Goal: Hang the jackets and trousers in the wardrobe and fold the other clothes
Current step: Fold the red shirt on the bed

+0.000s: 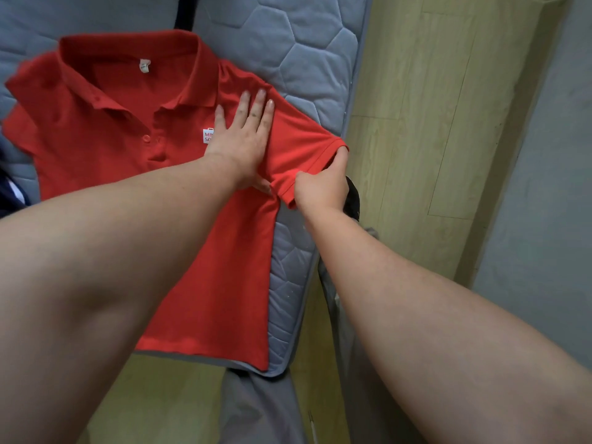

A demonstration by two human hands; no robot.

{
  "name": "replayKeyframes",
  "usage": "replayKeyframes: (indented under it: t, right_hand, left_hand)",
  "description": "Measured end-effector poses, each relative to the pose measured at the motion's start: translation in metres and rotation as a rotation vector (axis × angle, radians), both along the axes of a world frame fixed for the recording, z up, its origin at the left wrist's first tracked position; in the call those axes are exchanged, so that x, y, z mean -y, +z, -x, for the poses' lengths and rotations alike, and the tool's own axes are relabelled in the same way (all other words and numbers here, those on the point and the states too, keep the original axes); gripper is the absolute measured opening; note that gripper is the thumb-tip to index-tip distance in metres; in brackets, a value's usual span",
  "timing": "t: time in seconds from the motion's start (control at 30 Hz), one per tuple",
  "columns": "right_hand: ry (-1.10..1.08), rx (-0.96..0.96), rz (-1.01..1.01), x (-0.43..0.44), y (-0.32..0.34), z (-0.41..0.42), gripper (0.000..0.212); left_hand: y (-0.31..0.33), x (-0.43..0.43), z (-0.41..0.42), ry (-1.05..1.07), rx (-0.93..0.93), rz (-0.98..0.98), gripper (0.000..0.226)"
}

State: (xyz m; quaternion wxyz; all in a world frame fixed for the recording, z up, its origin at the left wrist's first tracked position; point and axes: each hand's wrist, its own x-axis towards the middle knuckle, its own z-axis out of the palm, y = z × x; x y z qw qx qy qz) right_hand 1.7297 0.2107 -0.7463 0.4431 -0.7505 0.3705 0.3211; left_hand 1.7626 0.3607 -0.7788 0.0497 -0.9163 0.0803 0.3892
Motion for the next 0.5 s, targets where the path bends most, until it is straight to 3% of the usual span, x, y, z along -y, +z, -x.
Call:
replayKeyframes:
  t: [0.17,0.23,0.3,0.33,0.4,0.43,0.5]
  right_hand:
    - [0.078,0.07,-0.042,-0.005,0.002,-0.008,0.092]
    - [0.148,0.142,-0.036,-0.008,0.005,-0.006,0.088]
    - [0.236,0.228,-0.013,-0.013,0.012,0.001,0.085]
    - [0.281,0.28,0.002,-0.016,0.016,0.004,0.082]
    - [0.392,0.414,0.023,-0.024,0.024,0.012,0.079]
    - [0.467,0.481,0.009,-0.03,0.027,0.015,0.078]
    - [0.652,0.558,-0.092,-0.042,0.03,0.021,0.077]
  left_hand:
    - [-0.001,0.007,0.009,0.082,0.072,0.015,0.158]
    - [0.002,0.008,0.023,0.156,0.168,0.065,0.145]
    - [0.01,0.012,0.041,0.362,0.255,0.182,0.119]
    - [0.015,0.015,0.048,0.572,0.298,0.276,0.101]
    - [0.023,0.015,0.054,1.231,0.314,0.528,0.066]
    - [0.03,0.009,0.059,1.556,0.24,0.719,0.049]
    - [0.041,-0.005,0.058,2.166,-0.078,1.159,0.014]
